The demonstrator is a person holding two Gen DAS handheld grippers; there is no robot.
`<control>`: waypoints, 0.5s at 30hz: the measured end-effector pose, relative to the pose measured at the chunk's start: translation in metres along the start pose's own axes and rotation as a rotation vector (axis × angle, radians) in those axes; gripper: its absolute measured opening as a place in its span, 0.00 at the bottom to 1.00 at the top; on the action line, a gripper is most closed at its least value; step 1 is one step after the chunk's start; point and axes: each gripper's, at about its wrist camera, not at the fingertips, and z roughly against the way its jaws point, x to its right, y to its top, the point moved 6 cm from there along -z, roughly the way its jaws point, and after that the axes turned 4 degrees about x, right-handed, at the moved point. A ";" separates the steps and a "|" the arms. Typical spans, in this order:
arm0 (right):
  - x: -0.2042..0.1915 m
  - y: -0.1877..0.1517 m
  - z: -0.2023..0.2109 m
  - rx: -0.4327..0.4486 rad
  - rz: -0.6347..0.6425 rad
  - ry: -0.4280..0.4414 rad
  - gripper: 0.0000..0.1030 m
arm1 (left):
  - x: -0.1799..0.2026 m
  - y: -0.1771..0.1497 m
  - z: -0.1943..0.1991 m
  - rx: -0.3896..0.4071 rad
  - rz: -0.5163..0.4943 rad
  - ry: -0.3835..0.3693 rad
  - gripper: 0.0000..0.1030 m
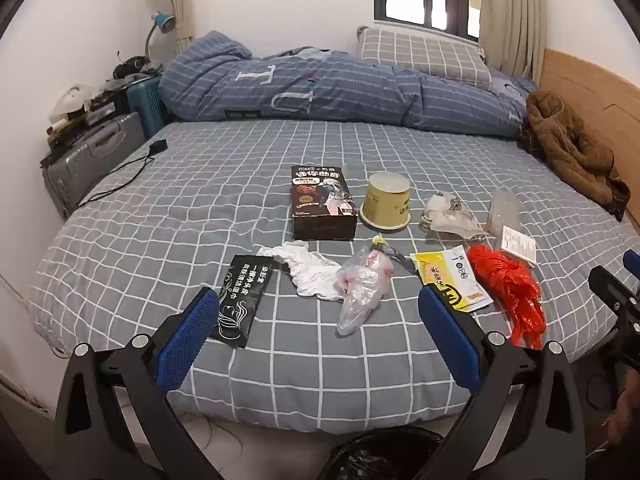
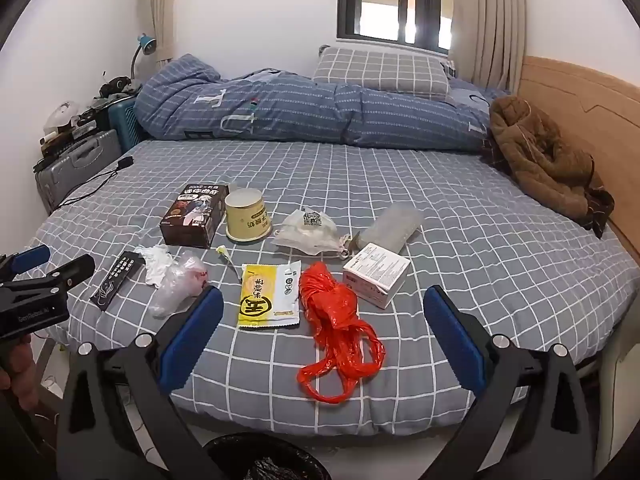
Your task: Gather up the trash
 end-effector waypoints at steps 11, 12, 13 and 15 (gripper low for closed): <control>-0.004 0.002 -0.003 0.003 -0.008 -0.011 0.93 | -0.005 -0.003 -0.006 -0.017 -0.006 0.014 0.95; -0.005 0.003 -0.004 0.004 -0.009 -0.017 0.93 | -0.005 -0.003 -0.006 -0.017 -0.007 0.016 0.95; -0.006 0.003 -0.005 0.004 -0.009 -0.028 0.93 | -0.005 -0.003 -0.007 -0.017 -0.009 0.016 0.95; -0.009 0.004 -0.007 -0.001 -0.006 -0.028 0.93 | -0.005 -0.004 -0.008 -0.019 -0.011 0.016 0.95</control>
